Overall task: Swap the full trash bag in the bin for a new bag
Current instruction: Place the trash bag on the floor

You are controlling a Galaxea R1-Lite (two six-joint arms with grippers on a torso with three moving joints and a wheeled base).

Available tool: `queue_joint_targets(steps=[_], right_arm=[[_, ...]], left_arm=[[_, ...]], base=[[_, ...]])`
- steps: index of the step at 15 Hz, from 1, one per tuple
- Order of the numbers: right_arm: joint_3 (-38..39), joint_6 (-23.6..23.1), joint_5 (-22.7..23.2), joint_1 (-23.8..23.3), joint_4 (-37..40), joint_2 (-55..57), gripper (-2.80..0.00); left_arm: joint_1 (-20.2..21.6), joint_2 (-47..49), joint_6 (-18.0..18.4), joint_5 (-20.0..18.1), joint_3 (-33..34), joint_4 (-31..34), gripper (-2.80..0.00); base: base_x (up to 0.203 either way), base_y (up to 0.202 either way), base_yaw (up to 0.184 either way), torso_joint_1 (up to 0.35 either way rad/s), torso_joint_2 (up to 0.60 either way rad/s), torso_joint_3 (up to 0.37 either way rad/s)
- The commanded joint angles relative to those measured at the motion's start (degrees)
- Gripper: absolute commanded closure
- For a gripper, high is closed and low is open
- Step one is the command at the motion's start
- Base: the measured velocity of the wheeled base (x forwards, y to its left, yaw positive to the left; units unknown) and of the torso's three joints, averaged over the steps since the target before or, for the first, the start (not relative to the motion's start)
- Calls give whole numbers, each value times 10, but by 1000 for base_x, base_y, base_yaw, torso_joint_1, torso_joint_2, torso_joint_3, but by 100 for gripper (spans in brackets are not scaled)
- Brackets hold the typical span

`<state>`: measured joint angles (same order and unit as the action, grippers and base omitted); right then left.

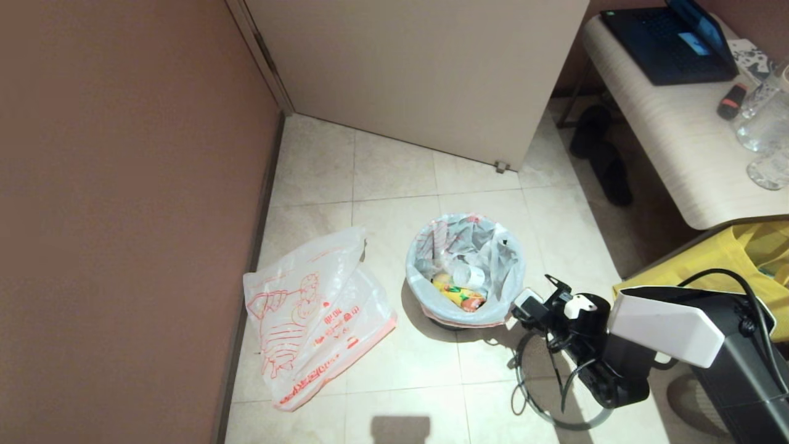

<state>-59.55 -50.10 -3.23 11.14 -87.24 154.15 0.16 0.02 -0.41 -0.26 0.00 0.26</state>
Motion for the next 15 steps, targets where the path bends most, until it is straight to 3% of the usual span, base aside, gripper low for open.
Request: queue_joint_targets(steps=[1,5,15], right_arm=[[37,29,0,3,-27,-20,-280],[87,125,0,24,-27,-65,-280],[44,155,-11,21,-27,-30,-280]], left_arm=[[0,1,0,1,0,0,0],[0,1,0,1,0,0,0],[0,1,0,0,0,0,0]], base=[[0,0,0,0,0,0],[0,0,0,0,0,0],[0,0,0,0,0,0]])
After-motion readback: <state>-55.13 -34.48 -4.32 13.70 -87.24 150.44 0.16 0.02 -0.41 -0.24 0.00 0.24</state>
